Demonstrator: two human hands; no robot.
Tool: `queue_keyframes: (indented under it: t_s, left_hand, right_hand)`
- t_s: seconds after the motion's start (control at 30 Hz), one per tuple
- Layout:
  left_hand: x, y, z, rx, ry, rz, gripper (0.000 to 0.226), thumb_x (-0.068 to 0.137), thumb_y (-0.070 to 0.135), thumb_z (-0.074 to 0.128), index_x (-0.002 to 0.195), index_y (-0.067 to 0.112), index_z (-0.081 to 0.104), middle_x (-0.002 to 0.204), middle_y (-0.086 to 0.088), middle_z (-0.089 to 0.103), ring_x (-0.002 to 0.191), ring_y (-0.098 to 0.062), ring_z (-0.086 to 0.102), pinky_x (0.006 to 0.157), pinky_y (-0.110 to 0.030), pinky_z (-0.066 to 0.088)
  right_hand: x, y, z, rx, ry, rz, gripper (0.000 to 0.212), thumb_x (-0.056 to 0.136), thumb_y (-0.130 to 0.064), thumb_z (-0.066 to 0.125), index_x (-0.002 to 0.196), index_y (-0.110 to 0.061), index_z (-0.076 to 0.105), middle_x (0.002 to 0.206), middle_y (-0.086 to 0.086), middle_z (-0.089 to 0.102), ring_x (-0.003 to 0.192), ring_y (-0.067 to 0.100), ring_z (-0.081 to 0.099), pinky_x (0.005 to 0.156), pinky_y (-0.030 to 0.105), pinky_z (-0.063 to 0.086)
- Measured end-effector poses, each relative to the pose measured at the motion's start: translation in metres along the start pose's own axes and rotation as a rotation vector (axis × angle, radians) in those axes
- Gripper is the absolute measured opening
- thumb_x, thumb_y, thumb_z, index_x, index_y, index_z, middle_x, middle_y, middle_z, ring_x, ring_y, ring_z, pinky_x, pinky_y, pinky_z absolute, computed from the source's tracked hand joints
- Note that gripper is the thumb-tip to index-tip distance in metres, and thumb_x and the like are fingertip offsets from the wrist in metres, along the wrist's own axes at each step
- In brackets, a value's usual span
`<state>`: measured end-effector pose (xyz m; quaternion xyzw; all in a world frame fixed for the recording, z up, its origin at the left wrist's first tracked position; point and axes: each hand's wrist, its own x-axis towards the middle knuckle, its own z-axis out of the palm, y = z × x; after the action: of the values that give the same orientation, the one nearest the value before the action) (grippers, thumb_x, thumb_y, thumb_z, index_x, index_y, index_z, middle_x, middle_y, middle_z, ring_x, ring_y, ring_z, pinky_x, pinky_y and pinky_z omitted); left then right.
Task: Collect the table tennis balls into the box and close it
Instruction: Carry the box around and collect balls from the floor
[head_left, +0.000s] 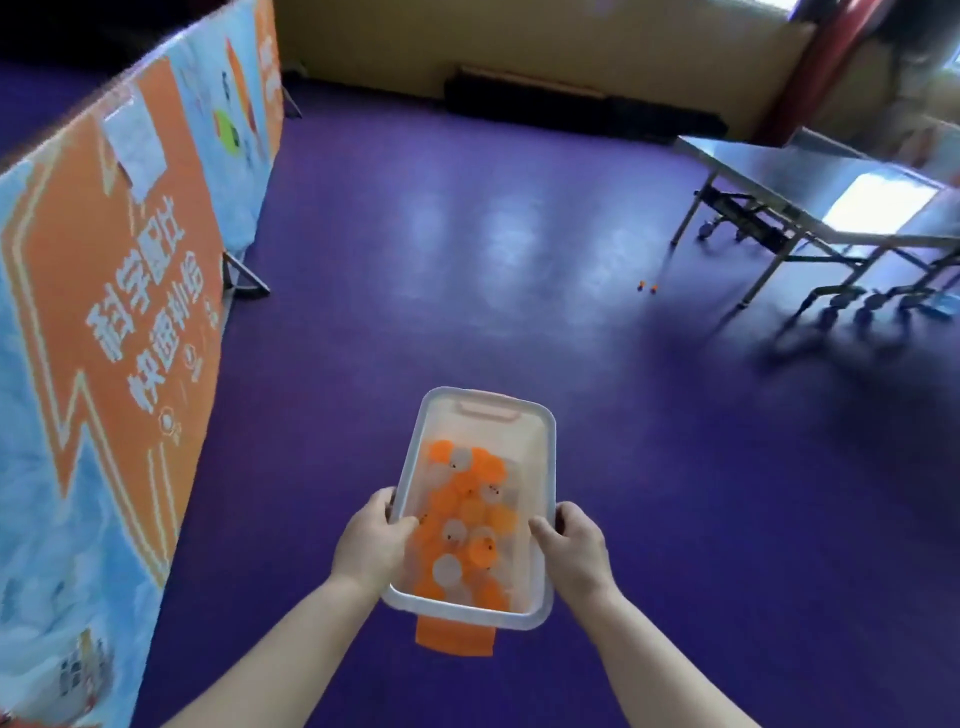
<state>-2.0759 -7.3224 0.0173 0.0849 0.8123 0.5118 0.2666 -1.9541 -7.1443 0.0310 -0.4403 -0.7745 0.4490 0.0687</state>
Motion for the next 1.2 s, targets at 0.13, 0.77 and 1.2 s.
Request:
queue_keyframes:
  t_s: [0.13,0.77,1.2]
  left_hand:
    - [0.042,0.015,0.011,-0.062,-0.140,0.013,0.018,0.090,0.022,0.058,0.088,0.039,0.053,0.092,0.005,0.068,0.086,-0.015,0.066,0.078,-0.041,0.058]
    - [0.402,0.177,0.037,0.072,-0.227,-0.010,0.027,0.084,0.011,0.059,0.097,0.034,0.053,0.094,0.002,0.066,0.087,-0.016,0.065,0.075,-0.035,0.057]
    - [0.702,0.268,0.065,-0.031,-0.243,-0.093,0.033,0.083,0.003,0.056,0.109,0.022,0.057,0.095,-0.003,0.066,0.088,-0.019,0.065,0.077,-0.038,0.057]
  right_hand:
    - [0.027,-0.005,-0.006,-0.017,0.100,0.037,0.018,0.089,-0.031,0.057,0.080,-0.016,0.057,0.077,-0.001,0.064,0.071,0.016,0.062,0.063,0.036,0.056]
    - [0.414,-0.117,0.011,0.200,-0.035,0.114,0.011,0.090,-0.028,0.058,0.087,-0.018,0.059,0.085,0.000,0.067,0.080,0.017,0.066,0.071,0.040,0.060]
    - [0.690,-0.226,0.025,0.145,0.030,0.106,0.016,0.092,-0.031,0.055,0.084,-0.017,0.057,0.081,0.001,0.065,0.074,0.018,0.065,0.065,0.038,0.059]
